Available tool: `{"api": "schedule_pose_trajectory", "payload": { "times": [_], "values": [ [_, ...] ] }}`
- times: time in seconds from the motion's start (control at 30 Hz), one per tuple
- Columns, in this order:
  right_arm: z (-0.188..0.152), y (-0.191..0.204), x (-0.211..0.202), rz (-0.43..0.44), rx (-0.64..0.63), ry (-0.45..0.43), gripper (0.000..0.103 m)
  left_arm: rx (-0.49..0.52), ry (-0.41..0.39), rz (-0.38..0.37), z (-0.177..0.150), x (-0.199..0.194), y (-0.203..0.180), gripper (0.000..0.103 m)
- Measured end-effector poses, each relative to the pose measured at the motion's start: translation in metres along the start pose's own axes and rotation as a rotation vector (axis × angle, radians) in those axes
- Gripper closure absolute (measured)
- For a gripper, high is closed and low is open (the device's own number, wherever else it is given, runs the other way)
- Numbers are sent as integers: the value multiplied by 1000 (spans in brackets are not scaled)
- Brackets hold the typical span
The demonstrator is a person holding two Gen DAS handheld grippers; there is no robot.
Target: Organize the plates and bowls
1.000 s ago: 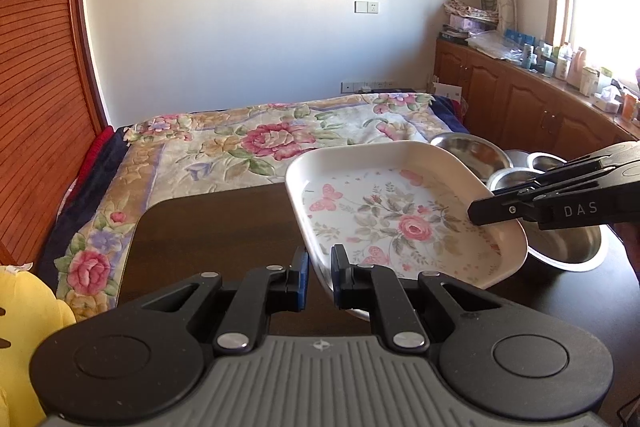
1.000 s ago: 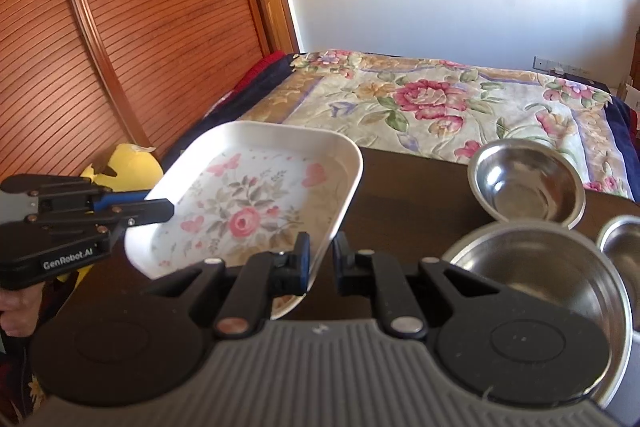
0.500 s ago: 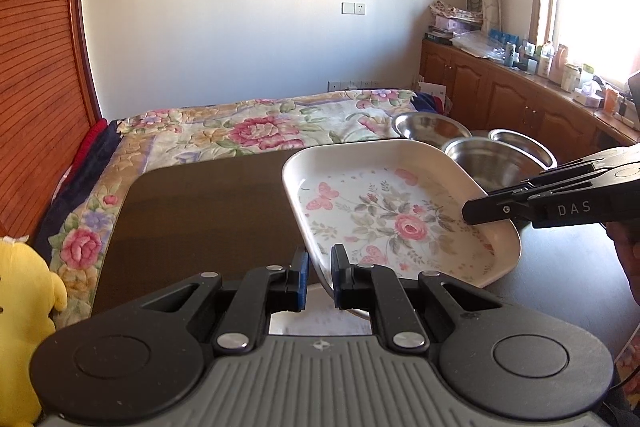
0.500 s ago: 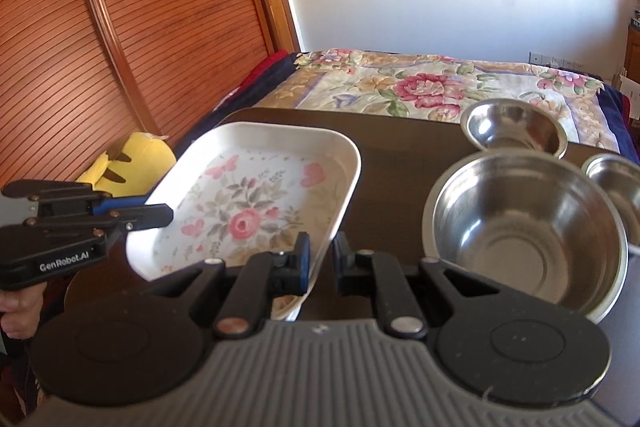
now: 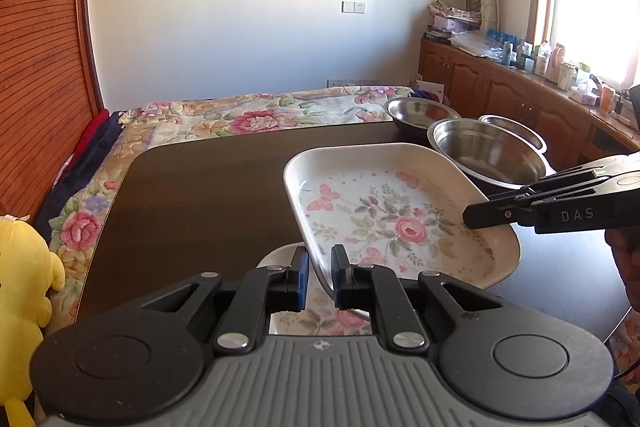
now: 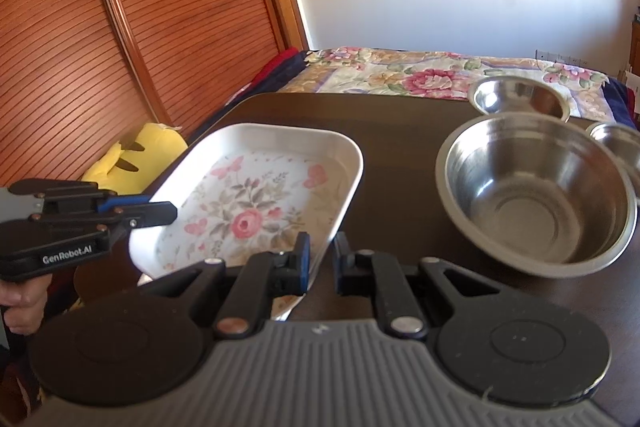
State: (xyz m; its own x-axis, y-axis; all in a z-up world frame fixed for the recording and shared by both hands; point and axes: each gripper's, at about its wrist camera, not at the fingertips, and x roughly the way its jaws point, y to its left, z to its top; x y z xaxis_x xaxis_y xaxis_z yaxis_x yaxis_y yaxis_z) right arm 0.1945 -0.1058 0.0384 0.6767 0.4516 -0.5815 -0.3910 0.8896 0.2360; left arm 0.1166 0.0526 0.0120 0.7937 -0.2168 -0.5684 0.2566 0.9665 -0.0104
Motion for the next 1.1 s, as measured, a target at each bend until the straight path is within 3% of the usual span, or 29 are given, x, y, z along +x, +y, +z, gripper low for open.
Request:
{"api": "schedule_pose_trajectory", "payload": {
  "times": [0.6, 1.1],
  "values": [
    [-22, 15, 4, 42, 15, 4, 89, -35, 35, 17, -37, -8, 12, 90],
    [-35, 29, 8, -9, -13, -61, 88, -55, 54, 25, -44, -3, 15, 90]
  ]
}}
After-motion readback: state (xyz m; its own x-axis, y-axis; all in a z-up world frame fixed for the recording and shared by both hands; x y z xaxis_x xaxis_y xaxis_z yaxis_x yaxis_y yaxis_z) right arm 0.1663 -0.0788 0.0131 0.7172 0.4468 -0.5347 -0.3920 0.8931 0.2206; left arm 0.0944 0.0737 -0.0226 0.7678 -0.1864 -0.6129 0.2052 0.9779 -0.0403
